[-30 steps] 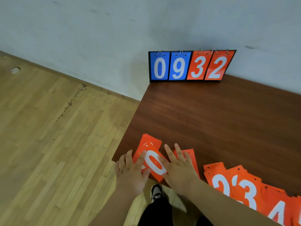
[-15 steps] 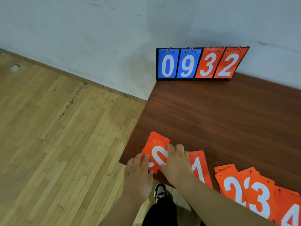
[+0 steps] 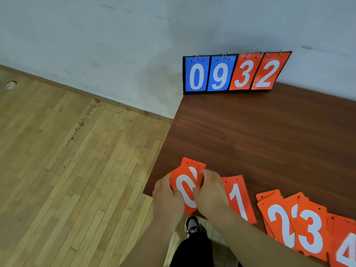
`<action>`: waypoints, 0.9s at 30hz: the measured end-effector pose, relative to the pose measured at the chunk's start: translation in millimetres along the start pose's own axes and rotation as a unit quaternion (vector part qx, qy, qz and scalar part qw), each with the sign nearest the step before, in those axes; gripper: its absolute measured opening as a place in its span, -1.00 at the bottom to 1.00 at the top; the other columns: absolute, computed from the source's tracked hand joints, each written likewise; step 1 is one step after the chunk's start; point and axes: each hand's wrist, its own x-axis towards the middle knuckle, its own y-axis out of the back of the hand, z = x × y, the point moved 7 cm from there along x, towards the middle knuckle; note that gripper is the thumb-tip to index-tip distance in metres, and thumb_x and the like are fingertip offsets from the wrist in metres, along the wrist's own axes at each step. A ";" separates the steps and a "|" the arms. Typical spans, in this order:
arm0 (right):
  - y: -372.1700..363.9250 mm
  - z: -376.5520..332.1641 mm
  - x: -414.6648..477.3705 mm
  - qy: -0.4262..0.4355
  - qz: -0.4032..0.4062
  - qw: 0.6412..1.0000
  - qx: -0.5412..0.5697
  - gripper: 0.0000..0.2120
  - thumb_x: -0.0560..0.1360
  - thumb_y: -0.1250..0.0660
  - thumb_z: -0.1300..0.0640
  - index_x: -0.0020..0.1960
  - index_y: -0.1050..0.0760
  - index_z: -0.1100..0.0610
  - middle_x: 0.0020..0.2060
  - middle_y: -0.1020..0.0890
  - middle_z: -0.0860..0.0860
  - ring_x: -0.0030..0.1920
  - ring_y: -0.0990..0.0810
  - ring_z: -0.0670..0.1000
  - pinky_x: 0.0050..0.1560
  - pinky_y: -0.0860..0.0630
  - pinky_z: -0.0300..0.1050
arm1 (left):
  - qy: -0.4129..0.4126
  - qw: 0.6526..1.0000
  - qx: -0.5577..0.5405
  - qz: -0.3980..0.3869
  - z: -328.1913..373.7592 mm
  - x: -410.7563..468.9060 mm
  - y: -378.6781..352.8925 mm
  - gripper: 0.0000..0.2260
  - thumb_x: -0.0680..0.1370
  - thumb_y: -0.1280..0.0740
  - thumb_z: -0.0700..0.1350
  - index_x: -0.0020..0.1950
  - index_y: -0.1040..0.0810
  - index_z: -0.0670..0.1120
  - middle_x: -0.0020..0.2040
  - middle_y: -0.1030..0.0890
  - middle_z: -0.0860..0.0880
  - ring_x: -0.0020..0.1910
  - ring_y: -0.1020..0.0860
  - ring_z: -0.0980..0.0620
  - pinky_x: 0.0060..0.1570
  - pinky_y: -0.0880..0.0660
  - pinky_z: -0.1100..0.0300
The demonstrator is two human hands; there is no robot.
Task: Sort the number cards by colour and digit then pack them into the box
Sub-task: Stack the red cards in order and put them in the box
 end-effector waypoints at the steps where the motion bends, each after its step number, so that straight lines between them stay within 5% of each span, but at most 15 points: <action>1: -1.2 0.3 -0.7 -0.013 -0.004 0.999 0.043 -0.48 0.51 -0.42 0.07 0.43 -0.37 0.02 0.30 -0.48 -0.04 0.27 -0.50 0.00 0.24 -0.52 -0.12 | 0.007 1.000 -0.026 -0.012 -1.3 1.6 -3.0 -0.56 0.63 -0.31 0.08 0.50 -0.34 0.13 0.37 -0.43 0.07 0.25 -0.51 -0.02 0.17 -0.61 0.01; 5: -15.2 -14.5 -5.7 0.009 -0.084 0.983 0.162 -0.50 0.51 -0.37 0.10 0.42 -0.38 -0.02 0.25 -0.56 -0.09 0.18 -0.54 -0.07 0.09 -0.46 -0.26 | -0.018 0.997 -0.058 -0.041 -1.9 4.0 -3.2 -0.55 0.61 -0.32 -0.01 0.48 -0.33 0.16 0.34 -0.49 0.08 0.26 -0.51 0.00 0.11 -0.61 0.07; 8: -25.4 -24.8 -14.1 0.040 -0.145 0.972 0.180 -0.51 0.54 -0.32 0.14 0.45 -0.37 -0.05 0.17 -0.52 -0.19 0.16 -0.50 -0.17 -0.01 -0.37 -0.45 | -0.074 0.991 0.109 0.020 -7.7 5.1 13.4 -0.50 0.61 -0.32 0.07 0.52 -0.27 0.14 0.43 -0.43 0.08 0.40 -0.39 -0.06 0.32 -0.47 -0.04; 11: -29.8 -30.9 -20.1 0.071 -0.173 0.968 0.168 -0.50 0.57 -0.30 0.19 0.46 -0.35 -0.08 0.19 -0.48 -0.22 0.11 -0.42 -0.24 -0.05 -0.37 -0.55 | -0.042 0.979 0.194 0.046 -31.0 14.8 27.9 -0.28 0.52 -0.38 0.22 0.58 -0.12 0.13 0.58 -0.20 0.01 0.54 -0.23 -0.13 0.45 -0.30 -0.14; 13: -32.2 -33.7 -20.4 0.065 -0.193 0.962 0.182 -0.48 0.58 -0.29 0.20 0.49 -0.32 -0.10 0.24 -0.46 -0.18 0.17 -0.41 -0.20 0.15 -0.50 -0.36 | 0.001 0.992 0.125 0.021 -48.6 20.4 31.0 -0.16 0.47 -0.46 0.22 0.60 -0.07 0.10 0.59 -0.17 -0.05 0.52 -0.27 -0.17 0.41 -0.40 -0.15; 15: -37.7 -37.4 -21.3 0.060 -0.223 0.955 0.187 -0.48 0.59 -0.28 0.22 0.50 -0.31 -0.11 0.22 -0.41 -0.21 0.21 -0.41 -0.16 0.22 -0.55 -0.13 | 0.031 0.999 0.041 -0.007 -57.5 23.3 31.0 -0.12 0.43 -0.52 0.19 0.60 -0.09 0.11 0.48 -0.36 -0.01 0.39 -0.47 -0.14 0.24 -0.56 -0.10; 18: -46.4 -43.7 -21.6 0.068 -0.259 0.945 0.190 -0.47 0.57 -0.25 0.22 0.50 -0.32 -0.10 0.31 -0.45 -0.18 0.30 -0.45 -0.10 0.25 -0.57 -0.04 | 0.042 0.999 0.011 0.002 -56.9 24.3 38.8 -0.17 0.45 -0.54 0.12 0.59 -0.15 0.08 0.32 -0.51 0.04 0.22 -0.59 -0.08 0.08 -0.61 0.00; 23: -50.7 -56.1 -26.6 0.075 -0.326 0.915 0.226 -0.42 0.54 -0.15 0.46 0.47 -0.36 0.03 0.22 -0.48 -0.16 0.18 -0.50 -0.16 -0.11 -0.51 -0.43 | 0.047 0.998 -0.032 0.041 -53.0 17.5 52.4 -0.33 0.55 -0.45 -0.02 0.57 -0.19 0.10 0.35 -0.52 -0.02 0.23 -0.57 -0.10 0.08 -0.59 0.00; 27: -40.0 -42.4 -22.1 0.076 -0.265 0.934 0.227 -0.59 0.57 -0.29 0.26 0.26 -0.46 -0.20 0.30 -0.49 -0.16 0.19 -0.56 -0.15 0.15 -0.52 -0.26 | 0.004 0.997 -0.054 0.060 -30.5 1.4 62.7 -0.35 0.60 -0.40 -0.06 0.58 -0.14 0.19 0.36 -0.45 0.08 0.28 -0.51 -0.06 0.11 -0.59 0.01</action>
